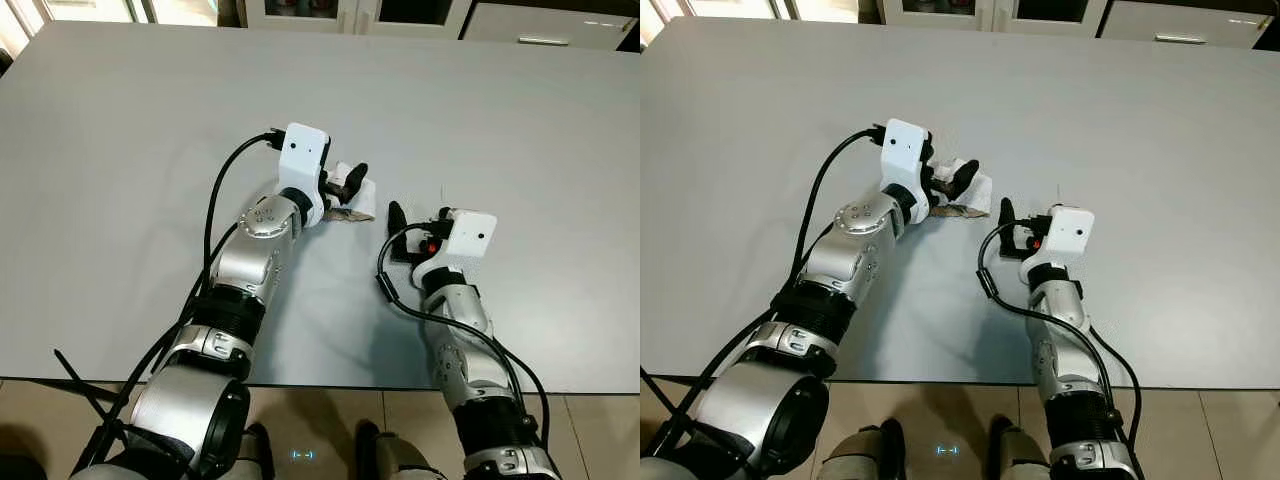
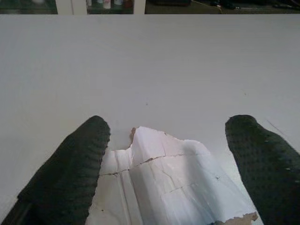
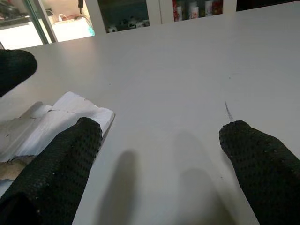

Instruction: Picking trash to rubbish bin

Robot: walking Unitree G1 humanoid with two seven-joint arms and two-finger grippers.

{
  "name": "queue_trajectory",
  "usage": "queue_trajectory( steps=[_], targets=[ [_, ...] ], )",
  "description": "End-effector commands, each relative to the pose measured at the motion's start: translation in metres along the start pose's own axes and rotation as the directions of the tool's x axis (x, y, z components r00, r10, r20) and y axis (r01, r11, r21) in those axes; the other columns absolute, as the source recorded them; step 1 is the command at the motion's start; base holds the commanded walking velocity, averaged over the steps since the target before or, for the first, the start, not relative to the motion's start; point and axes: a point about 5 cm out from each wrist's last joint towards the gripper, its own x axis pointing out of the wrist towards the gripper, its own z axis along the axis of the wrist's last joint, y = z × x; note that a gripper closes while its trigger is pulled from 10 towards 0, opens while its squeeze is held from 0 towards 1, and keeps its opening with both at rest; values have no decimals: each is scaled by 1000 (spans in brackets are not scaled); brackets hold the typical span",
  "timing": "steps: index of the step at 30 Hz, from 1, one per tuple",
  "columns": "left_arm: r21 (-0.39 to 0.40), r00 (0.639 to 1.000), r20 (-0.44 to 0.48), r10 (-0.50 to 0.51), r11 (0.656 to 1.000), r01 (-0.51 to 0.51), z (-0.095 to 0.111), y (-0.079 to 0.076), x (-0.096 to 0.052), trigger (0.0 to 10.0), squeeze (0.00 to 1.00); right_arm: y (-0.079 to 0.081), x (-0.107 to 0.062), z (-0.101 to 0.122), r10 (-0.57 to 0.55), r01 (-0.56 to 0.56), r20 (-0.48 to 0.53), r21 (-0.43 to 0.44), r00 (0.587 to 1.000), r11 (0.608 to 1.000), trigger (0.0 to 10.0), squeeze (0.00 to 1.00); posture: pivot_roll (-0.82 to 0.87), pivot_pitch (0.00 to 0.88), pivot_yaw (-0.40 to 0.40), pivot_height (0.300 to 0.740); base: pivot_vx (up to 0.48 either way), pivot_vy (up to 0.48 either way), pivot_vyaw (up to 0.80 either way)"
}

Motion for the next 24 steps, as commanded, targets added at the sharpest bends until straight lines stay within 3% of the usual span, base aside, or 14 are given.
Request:
queue_trajectory(
  steps=[1, 13, 16, 17, 24],
  targets=[
    [16, 1000, -20, -8, 1000, 9, 0, -5, 3, 10000, 1000, 1, -4, -7, 2, -2, -19, -3, 1000, 1000, 10000, 0, -84, 197, 9, 740, 0, 0, 0],
    [-85, 999, -33, 1, 996, -4, 6, -11, 14, 10000, 1000, 3, -7, -9, 10, -10, -27, 1, 1000, 1000, 10000, 0, -89, 203, 13, 740, 0, 0, 0],
    [-67, 999, -45, -9, 998, 6, 7, -13, 16, 10000, 1000, 4, -7, -9, 11, -11, -29, 1, 1000, 1000, 10000, 0, -88, 207, 14, 740, 0, 0, 0],
    [-51, 996, -85, -9, 999, 5, 6, -15, 19, 10000, 0, 5, -8, -10, 13, -13, -32, 3, 999, 1000, 10000, 0, -88, 214, 15, 740, 0, 0, 0],
    [0, 987, -154, -40, 999, 40, 10, -18, 25, 10000, 0, 6, -8, -10, 17, -17, -34, 8, 999, 1000, 10000, 0, -91, 222, 21, 740, 0, 0, 0]
  ],
)
